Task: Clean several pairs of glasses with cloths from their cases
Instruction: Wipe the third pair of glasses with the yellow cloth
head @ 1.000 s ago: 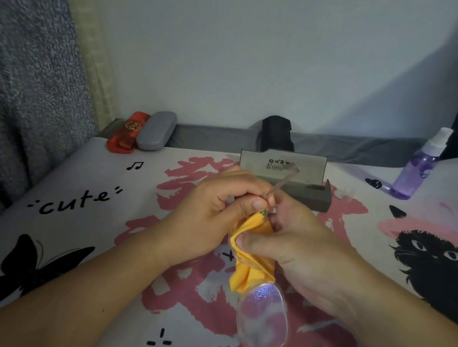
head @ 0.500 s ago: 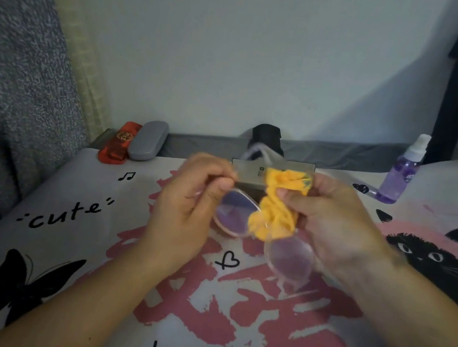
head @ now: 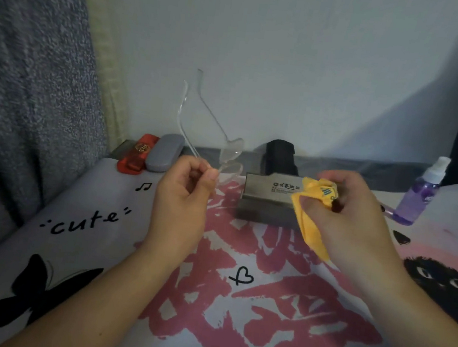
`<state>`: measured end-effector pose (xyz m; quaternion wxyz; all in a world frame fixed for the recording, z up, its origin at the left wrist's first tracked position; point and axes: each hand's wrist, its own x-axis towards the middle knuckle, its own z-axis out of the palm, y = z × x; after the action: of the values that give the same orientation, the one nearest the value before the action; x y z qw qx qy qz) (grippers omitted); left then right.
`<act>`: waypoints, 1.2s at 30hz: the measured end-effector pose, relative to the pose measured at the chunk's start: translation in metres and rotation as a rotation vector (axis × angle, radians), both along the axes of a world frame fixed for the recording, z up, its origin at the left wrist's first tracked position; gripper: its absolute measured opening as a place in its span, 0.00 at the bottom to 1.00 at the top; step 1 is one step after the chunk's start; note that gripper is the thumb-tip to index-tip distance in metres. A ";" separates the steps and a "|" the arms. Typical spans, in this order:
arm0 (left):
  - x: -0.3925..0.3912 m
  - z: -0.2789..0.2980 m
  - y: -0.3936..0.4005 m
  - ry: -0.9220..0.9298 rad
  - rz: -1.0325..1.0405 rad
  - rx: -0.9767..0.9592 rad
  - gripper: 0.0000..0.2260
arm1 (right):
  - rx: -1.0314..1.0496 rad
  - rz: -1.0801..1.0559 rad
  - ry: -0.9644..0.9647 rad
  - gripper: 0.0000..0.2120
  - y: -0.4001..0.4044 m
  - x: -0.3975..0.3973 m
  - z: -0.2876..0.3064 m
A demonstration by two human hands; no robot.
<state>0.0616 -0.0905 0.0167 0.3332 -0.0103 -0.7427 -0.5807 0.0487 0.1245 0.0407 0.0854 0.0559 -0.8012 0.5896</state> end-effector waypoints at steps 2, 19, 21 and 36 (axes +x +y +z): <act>0.000 0.000 -0.001 -0.008 -0.034 0.008 0.04 | 0.002 0.080 0.005 0.21 -0.001 0.003 -0.001; 0.009 0.000 0.007 0.073 -0.242 -0.100 0.04 | 0.286 -0.138 0.638 0.14 0.018 -0.001 0.006; 0.010 0.000 0.007 0.077 -0.270 -0.140 0.04 | 0.309 -0.263 0.649 0.15 0.023 -0.004 0.007; 0.008 0.000 0.009 0.061 -0.347 -0.107 0.04 | 0.349 0.285 0.656 0.18 -0.005 0.014 -0.017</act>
<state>0.0697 -0.0818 0.0163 0.2491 -0.1738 -0.7492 -0.5886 0.0630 0.1193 0.0237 0.2432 0.3653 -0.8039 0.4013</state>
